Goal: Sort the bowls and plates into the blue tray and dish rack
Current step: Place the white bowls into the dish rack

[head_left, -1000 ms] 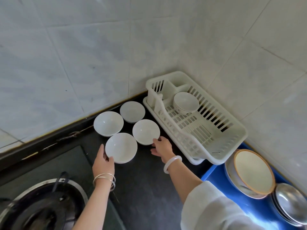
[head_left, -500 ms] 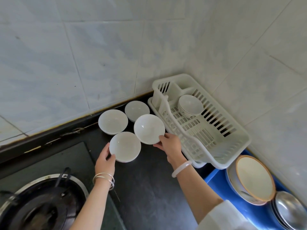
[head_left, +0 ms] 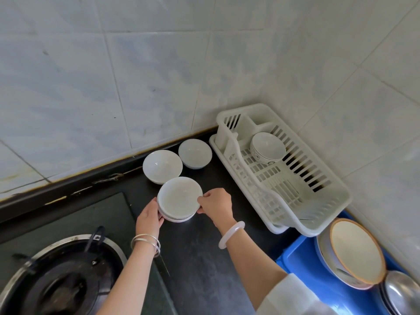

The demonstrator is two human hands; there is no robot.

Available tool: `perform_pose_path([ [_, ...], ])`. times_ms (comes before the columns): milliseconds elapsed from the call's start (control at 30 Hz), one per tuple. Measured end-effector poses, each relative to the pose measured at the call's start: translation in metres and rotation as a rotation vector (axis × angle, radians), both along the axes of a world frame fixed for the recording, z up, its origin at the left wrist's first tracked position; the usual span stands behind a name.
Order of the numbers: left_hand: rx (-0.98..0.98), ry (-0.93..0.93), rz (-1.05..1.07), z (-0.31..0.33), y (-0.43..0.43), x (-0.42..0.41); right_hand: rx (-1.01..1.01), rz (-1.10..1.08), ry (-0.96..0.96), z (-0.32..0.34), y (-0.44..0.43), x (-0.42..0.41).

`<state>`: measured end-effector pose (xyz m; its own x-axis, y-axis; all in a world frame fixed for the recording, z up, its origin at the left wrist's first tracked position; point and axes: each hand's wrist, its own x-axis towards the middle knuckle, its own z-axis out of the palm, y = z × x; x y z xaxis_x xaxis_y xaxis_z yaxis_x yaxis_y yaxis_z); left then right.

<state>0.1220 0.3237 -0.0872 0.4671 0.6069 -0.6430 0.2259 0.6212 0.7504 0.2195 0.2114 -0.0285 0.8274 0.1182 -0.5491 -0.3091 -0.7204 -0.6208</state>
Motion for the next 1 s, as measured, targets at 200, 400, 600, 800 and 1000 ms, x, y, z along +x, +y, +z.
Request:
perform_pose_path([
  [200, 0.095, 0.027, -0.083, -0.008, 0.000, 0.000, -0.052, 0.017, -0.013, -0.009, 0.003, -0.001],
  [400, 0.125, 0.065, -0.148, -0.010, 0.008, 0.005, 0.037, -0.034, 0.106, -0.015, -0.001, 0.003],
  [600, 0.063, 0.095, -0.165, -0.004, 0.013, 0.012, 0.278, -0.107, 0.397, -0.013, -0.005, 0.003],
  [800, 0.041, 0.119, -0.159, 0.010, 0.006, 0.012, 0.303, -0.119, 0.321, -0.020, -0.014, 0.001],
  [1000, 0.088, -0.015, -0.242, 0.051, -0.006, 0.029, 0.400, -0.196, 0.180, 0.003, -0.045, 0.014],
])
